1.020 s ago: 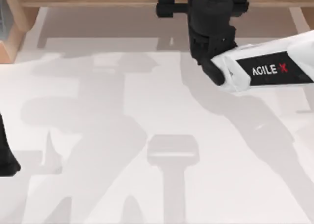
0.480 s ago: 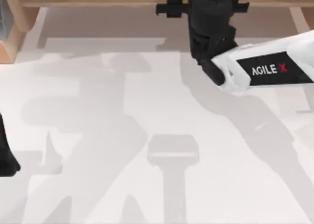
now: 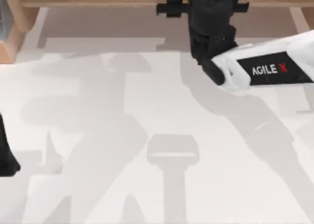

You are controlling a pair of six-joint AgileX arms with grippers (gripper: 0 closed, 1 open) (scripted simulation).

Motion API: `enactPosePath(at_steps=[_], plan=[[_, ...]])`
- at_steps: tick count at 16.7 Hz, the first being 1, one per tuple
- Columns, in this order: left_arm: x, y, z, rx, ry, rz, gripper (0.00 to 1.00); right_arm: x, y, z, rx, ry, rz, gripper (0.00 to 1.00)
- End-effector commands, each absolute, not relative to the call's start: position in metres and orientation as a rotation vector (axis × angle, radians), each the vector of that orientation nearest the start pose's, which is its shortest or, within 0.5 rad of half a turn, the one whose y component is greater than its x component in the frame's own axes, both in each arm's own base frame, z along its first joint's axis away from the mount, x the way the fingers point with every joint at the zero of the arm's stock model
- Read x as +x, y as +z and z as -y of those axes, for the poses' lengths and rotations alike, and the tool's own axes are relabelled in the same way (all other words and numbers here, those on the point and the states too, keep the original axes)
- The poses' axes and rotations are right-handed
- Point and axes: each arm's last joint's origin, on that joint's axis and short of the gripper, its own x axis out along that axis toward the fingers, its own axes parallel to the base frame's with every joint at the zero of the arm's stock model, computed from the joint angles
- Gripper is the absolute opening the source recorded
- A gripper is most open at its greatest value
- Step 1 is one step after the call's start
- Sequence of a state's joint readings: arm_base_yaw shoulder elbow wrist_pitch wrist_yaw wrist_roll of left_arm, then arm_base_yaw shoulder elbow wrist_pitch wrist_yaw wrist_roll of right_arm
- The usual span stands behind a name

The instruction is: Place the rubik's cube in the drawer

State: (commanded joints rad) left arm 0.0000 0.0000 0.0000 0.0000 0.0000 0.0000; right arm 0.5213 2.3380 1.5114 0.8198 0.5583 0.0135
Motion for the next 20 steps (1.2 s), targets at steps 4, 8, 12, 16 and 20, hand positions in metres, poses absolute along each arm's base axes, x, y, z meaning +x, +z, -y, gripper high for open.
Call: enactPosePath(at_steps=[4,8,12,16,20], plan=[[0.106,0.16,0.001,0.0,0.0,0.0,1.0,0.45,0.149,-0.247,0.0,-0.01,0.0,0.0],[0.106,0.16,0.001,0.0,0.0,0.0,1.0,0.449,0.152,-0.249,0.007,-0.006,0.008,0.0],[0.106,0.16,0.001,0.0,0.0,0.0,1.0,0.443,0.168,-0.249,0.026,-0.013,0.036,0.0],[0.106,0.16,0.001,0.0,0.0,0.0,1.0,0.431,0.169,-0.247,0.003,-0.011,0.001,0.0],[0.106,0.16,0.001,0.0,0.0,0.0,1.0,0.432,0.169,-0.246,0.004,-0.011,0.001,0.0]])
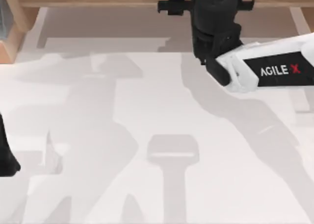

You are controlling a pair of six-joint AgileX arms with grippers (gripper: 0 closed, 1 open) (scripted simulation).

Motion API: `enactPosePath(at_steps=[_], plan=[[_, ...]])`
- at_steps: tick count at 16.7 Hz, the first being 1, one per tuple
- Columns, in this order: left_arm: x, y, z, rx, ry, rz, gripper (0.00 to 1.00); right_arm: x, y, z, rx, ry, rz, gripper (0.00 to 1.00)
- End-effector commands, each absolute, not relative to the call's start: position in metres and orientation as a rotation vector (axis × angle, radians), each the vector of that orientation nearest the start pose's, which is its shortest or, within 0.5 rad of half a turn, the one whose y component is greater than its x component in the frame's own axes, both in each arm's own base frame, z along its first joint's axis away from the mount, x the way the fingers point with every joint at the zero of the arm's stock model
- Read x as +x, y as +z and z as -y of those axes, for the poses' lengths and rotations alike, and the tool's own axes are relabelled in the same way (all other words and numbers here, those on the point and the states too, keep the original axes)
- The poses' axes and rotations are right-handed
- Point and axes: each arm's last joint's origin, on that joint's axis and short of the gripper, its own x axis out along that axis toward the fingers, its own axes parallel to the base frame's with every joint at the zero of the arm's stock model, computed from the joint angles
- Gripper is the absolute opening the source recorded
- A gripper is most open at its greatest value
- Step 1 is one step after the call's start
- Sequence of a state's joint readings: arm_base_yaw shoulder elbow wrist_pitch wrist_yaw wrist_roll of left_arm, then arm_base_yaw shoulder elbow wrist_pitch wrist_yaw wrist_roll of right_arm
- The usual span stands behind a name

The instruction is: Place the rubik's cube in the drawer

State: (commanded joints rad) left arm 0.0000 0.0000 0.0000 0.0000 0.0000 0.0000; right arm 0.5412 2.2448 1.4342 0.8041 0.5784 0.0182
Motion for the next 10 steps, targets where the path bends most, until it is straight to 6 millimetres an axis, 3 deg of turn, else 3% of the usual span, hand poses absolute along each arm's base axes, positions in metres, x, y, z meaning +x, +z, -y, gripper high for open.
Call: enactPosePath(at_steps=[3,10], plan=[[0.106,0.16,0.001,0.0,0.0,0.0,1.0,0.43,0.175,-0.248,-0.003,0.003,-0.003,0.0],[0.106,0.16,0.001,0.0,0.0,0.0,1.0,0.403,0.219,-0.27,-0.183,0.217,-0.195,0.0]])
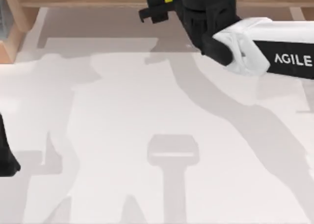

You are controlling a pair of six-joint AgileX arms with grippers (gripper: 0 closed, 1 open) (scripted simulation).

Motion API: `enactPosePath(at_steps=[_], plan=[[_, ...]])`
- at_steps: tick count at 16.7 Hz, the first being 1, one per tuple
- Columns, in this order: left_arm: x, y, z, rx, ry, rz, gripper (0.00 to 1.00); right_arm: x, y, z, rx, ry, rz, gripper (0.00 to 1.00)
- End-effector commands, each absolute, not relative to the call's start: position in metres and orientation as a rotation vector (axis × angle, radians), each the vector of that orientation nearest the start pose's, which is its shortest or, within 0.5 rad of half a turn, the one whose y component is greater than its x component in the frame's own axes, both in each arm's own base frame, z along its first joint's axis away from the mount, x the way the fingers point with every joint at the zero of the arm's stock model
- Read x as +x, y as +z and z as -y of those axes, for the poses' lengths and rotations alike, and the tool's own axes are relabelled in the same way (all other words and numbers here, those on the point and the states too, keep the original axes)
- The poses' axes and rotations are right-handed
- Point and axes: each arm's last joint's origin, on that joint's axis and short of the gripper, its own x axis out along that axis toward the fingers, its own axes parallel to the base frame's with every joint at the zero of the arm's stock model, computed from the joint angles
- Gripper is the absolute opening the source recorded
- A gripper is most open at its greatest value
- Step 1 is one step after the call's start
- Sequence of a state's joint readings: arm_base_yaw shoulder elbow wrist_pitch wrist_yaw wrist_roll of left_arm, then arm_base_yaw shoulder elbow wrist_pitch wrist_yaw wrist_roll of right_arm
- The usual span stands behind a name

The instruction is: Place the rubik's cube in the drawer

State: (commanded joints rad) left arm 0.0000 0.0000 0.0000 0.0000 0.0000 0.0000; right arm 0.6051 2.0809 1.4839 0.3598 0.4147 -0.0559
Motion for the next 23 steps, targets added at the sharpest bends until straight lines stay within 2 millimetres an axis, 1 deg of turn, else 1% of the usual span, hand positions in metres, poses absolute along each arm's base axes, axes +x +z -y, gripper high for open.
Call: enactPosePath(at_steps=[2,4,6,8,11,13,15,17,20,22,23], plan=[[0.106,0.16,0.001,0.0,0.0,0.0,1.0,0.395,0.228,-0.269,-0.266,0.286,-0.314,0.0],[0.106,0.16,0.001,0.0,0.0,0.0,1.0,0.39,0.232,-0.26,-0.349,0.341,-0.46,0.0],[0.106,0.16,0.001,0.0,0.0,0.0,1.0,0.39,0.234,-0.242,-0.418,0.375,-0.627,0.0],[0.106,0.16,0.001,0.0,0.0,0.0,1.0,0.394,0.234,-0.216,-0.465,0.386,-0.806,0.0],[0.106,0.16,0.001,0.0,0.0,0.0,1.0,0.407,0.239,-0.165,-0.477,0.366,-1.059,0.0],[0.106,0.16,0.001,0.0,0.0,0.0,1.0,0.416,0.247,-0.125,-0.448,0.336,-1.196,0.0],[0.106,0.16,0.001,0.0,0.0,0.0,1.0,0.426,0.259,-0.082,-0.399,0.294,-1.296,0.0],[0.106,0.16,0.001,0.0,0.0,0.0,1.0,0.433,0.273,-0.038,-0.339,0.243,-1.36,0.0],[0.106,0.16,0.001,0.0,0.0,0.0,1.0,0.439,0.29,0.028,-0.248,0.154,-1.402,0.0],[0.106,0.16,0.001,0.0,0.0,0.0,1.0,0.442,0.293,0.069,-0.192,0.094,-1.416,0.0],[0.106,0.16,0.001,0.0,0.0,0.0,1.0,0.445,0.29,0.088,-0.166,0.068,-1.423,0.0]])
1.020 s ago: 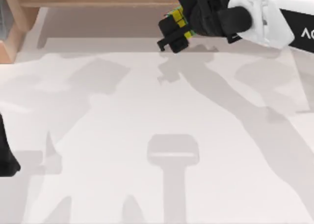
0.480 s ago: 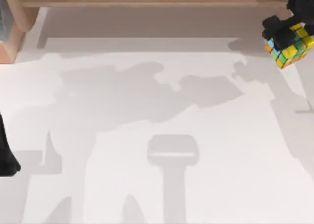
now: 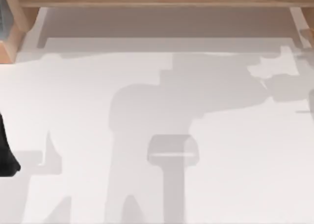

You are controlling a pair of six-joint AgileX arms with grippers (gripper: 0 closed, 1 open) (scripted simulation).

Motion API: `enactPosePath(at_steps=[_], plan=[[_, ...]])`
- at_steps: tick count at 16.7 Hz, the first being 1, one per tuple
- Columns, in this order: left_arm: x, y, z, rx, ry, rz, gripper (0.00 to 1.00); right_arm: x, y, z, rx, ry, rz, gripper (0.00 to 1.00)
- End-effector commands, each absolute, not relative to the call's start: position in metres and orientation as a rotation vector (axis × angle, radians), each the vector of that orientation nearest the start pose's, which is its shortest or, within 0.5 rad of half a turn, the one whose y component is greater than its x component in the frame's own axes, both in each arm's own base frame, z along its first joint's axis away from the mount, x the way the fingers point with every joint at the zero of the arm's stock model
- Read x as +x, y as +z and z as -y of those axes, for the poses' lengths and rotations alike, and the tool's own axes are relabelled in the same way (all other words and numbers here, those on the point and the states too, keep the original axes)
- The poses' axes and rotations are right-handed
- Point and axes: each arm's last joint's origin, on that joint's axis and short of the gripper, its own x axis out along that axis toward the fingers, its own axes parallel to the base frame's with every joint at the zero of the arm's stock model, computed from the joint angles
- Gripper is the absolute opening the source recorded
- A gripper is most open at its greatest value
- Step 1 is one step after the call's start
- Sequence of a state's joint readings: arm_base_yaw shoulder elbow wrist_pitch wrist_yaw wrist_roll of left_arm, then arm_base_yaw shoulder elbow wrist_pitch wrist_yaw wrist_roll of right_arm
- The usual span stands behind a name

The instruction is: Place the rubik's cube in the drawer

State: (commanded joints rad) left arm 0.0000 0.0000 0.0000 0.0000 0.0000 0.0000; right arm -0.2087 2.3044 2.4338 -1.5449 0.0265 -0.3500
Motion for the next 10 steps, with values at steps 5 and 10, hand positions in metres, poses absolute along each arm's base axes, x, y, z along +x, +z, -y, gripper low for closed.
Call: enactPosePath(at_steps=[5,10], plan=[[0.106,0.16,0.001,0.0,0.0,0.0,1.0,0.46,0.245,0.158,-0.056,-0.012,-1.479,0.0],[0.106,0.16,0.001,0.0,0.0,0.0,1.0,0.473,0.188,0.18,0.007,-0.006,-1.561,0.0]])
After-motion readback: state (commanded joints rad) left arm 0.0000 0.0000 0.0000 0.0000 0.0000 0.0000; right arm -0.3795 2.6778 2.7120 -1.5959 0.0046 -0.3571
